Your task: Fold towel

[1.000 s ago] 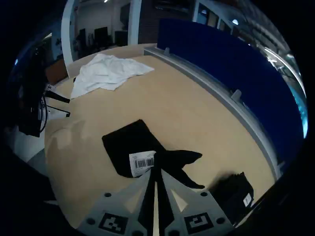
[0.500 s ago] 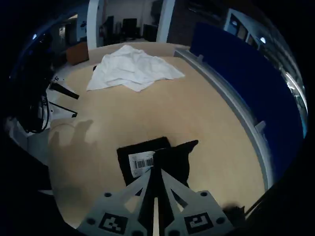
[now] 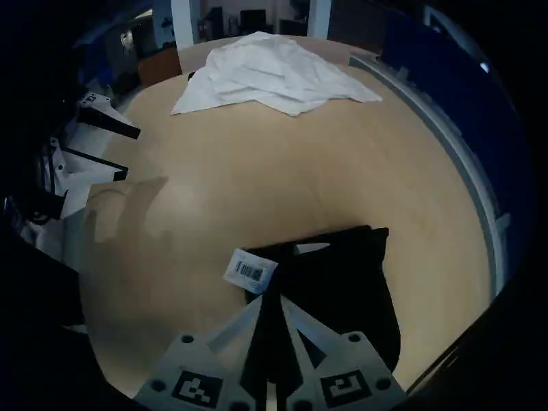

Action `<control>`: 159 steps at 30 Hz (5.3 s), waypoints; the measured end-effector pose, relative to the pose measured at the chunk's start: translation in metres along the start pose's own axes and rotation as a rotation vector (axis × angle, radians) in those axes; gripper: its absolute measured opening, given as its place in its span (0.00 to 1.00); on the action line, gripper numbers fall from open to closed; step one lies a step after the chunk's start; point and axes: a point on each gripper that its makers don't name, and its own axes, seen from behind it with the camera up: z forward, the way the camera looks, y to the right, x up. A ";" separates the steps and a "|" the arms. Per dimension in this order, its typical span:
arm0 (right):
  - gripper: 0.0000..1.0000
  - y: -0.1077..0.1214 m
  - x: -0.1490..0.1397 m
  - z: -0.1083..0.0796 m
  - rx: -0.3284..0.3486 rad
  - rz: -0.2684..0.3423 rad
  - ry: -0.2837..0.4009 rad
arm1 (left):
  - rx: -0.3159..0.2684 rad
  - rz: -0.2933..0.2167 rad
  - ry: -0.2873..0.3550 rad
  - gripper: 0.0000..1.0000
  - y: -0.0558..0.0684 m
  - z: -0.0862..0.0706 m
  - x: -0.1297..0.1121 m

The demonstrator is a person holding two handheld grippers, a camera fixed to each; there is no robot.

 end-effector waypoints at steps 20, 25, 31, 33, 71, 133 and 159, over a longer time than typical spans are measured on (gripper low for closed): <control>0.55 -0.008 0.006 -0.020 0.009 0.016 0.071 | -0.009 0.012 0.000 0.94 0.004 0.002 0.002; 0.72 -0.005 0.015 -0.038 0.004 0.064 0.136 | -0.009 0.011 -0.001 0.94 0.004 0.002 0.002; 0.89 0.012 0.015 -0.060 -0.051 0.135 0.191 | -0.011 0.016 0.001 0.94 0.005 0.002 0.005; 0.93 0.019 0.010 -0.067 -0.079 0.159 0.198 | -0.011 0.019 0.003 0.94 0.006 0.002 0.007; 0.53 0.028 -0.139 -0.060 -0.196 0.430 0.065 | -0.026 0.036 -0.002 0.94 0.018 0.006 0.014; 0.12 0.096 0.028 -0.085 -0.219 0.238 0.232 | -0.041 -0.006 0.016 0.94 0.022 0.004 0.017; 0.65 0.089 -0.036 -0.090 -0.254 0.325 0.198 | -0.050 0.016 0.012 0.94 0.027 0.012 0.024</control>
